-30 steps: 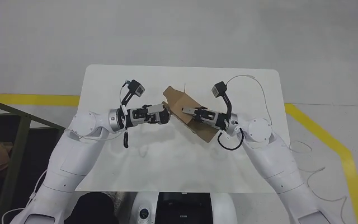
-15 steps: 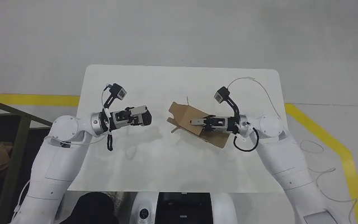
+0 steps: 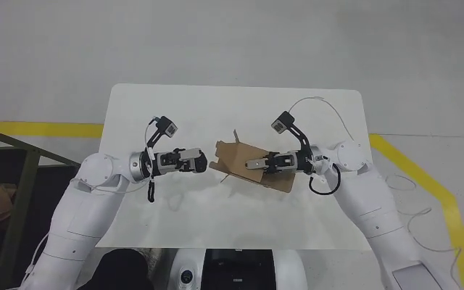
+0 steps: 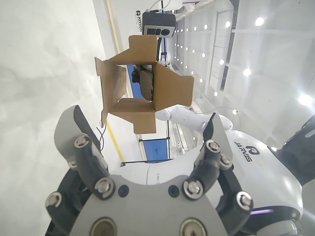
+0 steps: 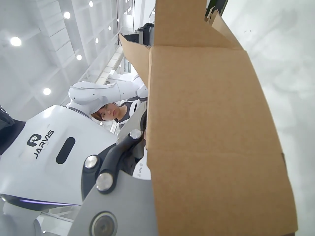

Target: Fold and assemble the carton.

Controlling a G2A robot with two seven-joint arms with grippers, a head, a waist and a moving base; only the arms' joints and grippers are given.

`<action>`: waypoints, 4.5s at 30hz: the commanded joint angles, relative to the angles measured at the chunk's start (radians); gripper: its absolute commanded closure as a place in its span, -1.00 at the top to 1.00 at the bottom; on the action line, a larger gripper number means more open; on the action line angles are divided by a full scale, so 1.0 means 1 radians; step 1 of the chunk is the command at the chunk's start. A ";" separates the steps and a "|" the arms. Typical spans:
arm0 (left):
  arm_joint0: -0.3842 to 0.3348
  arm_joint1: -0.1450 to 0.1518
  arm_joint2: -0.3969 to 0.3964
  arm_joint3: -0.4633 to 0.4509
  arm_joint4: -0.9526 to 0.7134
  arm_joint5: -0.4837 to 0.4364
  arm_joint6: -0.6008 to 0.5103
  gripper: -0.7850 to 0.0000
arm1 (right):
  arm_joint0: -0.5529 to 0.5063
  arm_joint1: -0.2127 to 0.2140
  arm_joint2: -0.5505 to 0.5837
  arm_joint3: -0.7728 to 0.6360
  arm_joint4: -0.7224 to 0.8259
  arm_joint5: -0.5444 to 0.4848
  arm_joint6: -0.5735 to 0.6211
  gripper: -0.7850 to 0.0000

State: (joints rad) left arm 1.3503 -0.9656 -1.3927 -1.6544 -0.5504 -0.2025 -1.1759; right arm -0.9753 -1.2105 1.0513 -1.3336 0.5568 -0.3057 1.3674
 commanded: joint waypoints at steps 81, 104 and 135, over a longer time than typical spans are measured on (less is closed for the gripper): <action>-0.133 -0.043 0.139 0.007 -0.107 -0.052 0.011 1.00 | 0.048 -0.042 -0.094 0.084 0.131 -0.033 0.024 -1.00; -0.039 -0.021 0.029 -0.038 -0.061 -0.020 0.006 1.00 | 0.001 -0.014 -0.002 0.064 -0.038 -0.014 -0.177 -1.00; -0.035 -0.015 -0.010 -0.049 -0.040 -0.021 0.013 1.00 | -0.008 -0.012 -0.040 -0.055 -0.065 0.053 -0.164 -1.00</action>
State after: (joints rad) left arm 1.3150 -0.9803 -1.4024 -1.7030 -0.5910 -0.2229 -1.1626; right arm -0.9840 -1.2217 1.0130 -1.3878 0.4896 -0.2517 1.1995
